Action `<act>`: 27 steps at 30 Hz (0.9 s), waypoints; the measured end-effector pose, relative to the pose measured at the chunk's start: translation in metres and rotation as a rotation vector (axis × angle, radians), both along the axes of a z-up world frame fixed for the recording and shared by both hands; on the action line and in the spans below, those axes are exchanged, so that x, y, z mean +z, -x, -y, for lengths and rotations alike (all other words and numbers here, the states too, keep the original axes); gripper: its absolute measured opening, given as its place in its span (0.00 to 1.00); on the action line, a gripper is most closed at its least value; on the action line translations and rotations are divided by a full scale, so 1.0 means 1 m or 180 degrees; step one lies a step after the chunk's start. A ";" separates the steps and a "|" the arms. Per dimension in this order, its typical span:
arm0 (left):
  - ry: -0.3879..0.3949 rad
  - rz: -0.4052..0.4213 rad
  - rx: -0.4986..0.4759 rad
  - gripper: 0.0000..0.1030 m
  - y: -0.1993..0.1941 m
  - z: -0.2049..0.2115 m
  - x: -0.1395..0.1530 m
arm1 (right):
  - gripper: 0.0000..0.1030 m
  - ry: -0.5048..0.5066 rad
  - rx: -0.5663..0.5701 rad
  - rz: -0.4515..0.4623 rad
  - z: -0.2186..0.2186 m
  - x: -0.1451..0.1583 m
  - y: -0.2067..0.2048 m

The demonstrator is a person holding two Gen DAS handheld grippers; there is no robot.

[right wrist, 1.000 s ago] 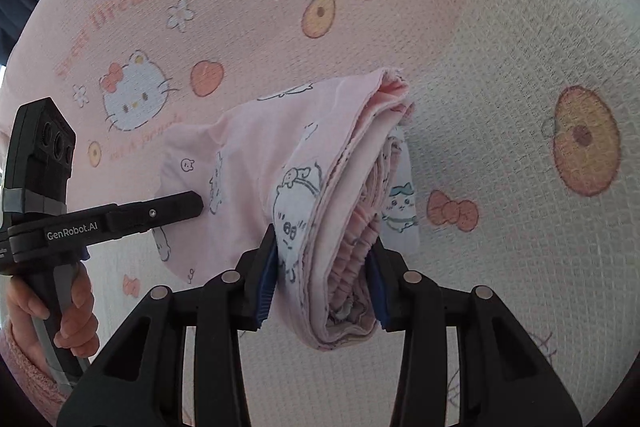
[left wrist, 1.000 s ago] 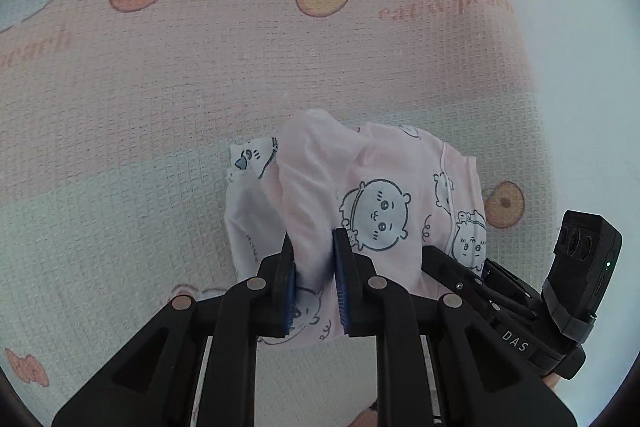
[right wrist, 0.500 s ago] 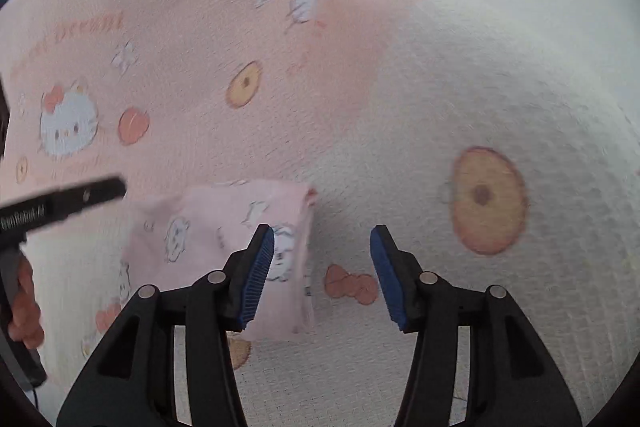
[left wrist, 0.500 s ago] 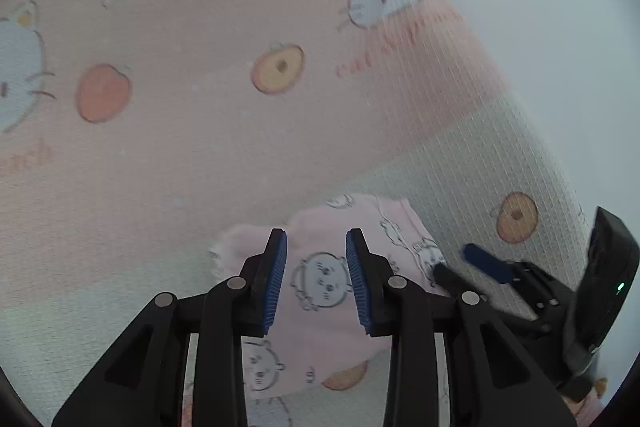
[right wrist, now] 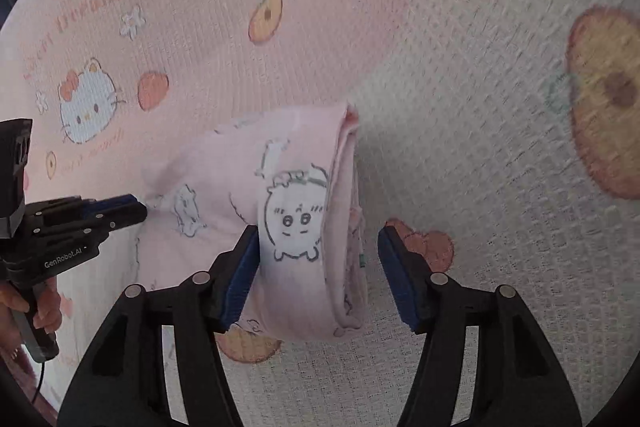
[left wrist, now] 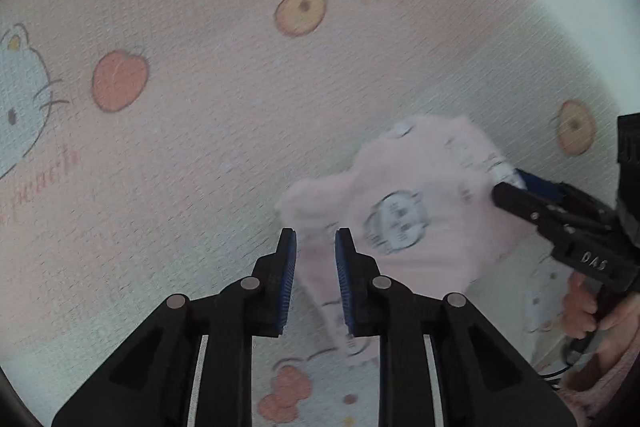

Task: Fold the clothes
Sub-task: 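Carry the pants bundle beside the folded white item and release both grippers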

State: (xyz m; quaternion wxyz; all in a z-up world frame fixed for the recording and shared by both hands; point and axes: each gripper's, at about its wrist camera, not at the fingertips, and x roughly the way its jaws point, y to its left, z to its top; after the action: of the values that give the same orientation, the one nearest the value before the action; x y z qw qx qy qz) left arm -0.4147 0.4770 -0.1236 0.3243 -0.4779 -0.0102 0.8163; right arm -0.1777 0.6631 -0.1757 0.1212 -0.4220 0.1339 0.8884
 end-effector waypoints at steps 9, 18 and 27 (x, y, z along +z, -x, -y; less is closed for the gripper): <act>0.0471 0.0164 0.0040 0.50 0.024 -0.005 -0.039 | 0.62 0.0105 -0.0034 0.0276 -0.021 -0.011 0.012; 0.0159 0.0522 0.0725 0.50 0.018 0.104 -0.013 | 0.62 -0.0213 -0.0286 0.0175 0.006 0.048 -0.010; 0.0517 0.0370 0.1785 0.51 0.002 0.275 0.042 | 0.99 -0.0299 0.0185 0.0050 0.170 0.118 0.006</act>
State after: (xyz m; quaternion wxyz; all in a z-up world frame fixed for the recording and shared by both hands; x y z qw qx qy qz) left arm -0.4166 0.2022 -0.0817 0.0456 -0.5267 -0.0950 0.8435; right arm -0.1834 0.4934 -0.0579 0.1160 -0.4265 0.0787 0.8936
